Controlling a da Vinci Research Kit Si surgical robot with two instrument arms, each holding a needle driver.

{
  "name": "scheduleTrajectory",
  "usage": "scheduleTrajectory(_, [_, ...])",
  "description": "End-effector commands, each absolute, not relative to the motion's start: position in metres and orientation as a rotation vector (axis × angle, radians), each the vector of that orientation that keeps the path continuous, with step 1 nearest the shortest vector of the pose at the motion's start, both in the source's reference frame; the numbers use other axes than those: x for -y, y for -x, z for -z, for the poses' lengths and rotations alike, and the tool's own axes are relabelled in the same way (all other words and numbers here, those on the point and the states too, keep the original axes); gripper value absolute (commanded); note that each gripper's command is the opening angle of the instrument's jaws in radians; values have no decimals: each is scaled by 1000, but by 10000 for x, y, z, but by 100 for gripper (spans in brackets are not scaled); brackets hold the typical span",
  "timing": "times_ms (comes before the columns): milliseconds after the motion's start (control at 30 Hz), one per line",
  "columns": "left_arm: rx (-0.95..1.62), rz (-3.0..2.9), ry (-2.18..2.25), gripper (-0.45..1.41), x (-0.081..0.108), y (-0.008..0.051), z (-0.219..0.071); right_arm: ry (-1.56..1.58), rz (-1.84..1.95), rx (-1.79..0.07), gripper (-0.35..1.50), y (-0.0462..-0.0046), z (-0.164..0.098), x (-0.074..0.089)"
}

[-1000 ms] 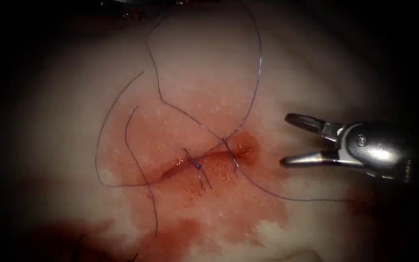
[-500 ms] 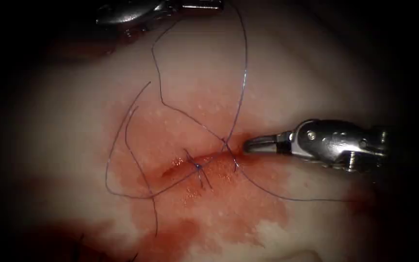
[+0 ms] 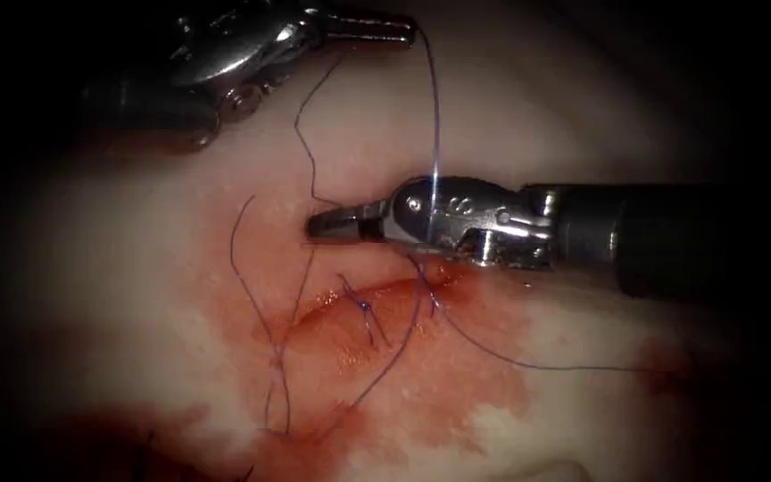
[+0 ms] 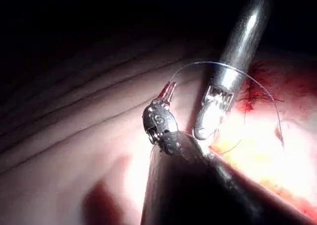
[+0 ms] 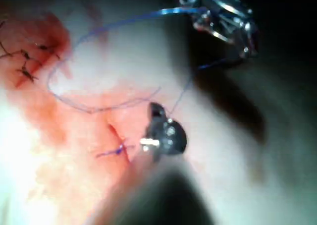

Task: Wound Closure

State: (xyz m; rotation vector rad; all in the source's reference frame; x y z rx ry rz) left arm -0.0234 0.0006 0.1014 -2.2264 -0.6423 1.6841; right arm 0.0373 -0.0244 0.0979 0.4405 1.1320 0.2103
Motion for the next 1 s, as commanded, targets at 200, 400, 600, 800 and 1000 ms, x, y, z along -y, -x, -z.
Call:
scheduleTrajectory(200, [627, -1687, 2223, -45, 6, 247, -1000, -435, -231, -1167, -35, -415, -984, 240])
scheduleTrajectory(400, [592, -1674, 2232, -45, 36, 239, -997, -384, -307, -1222, -35, -421, -983, 223])
scheduleTrajectory(600, [570, -1679, 2241, -45, 71, 224, -1007, -392, -470, -1333, -35, -402, -976, 201])
scheduleTrajectory(800, [593, -1678, 2232, -45, 114, 233, -1028, -436, -628, -1454, -35, -387, -982, 187])
scheduleTrajectory(1000, [623, -1688, 2236, -45, 153, 250, -1050, -485, -703, -1525, -35, -378, -988, 184])
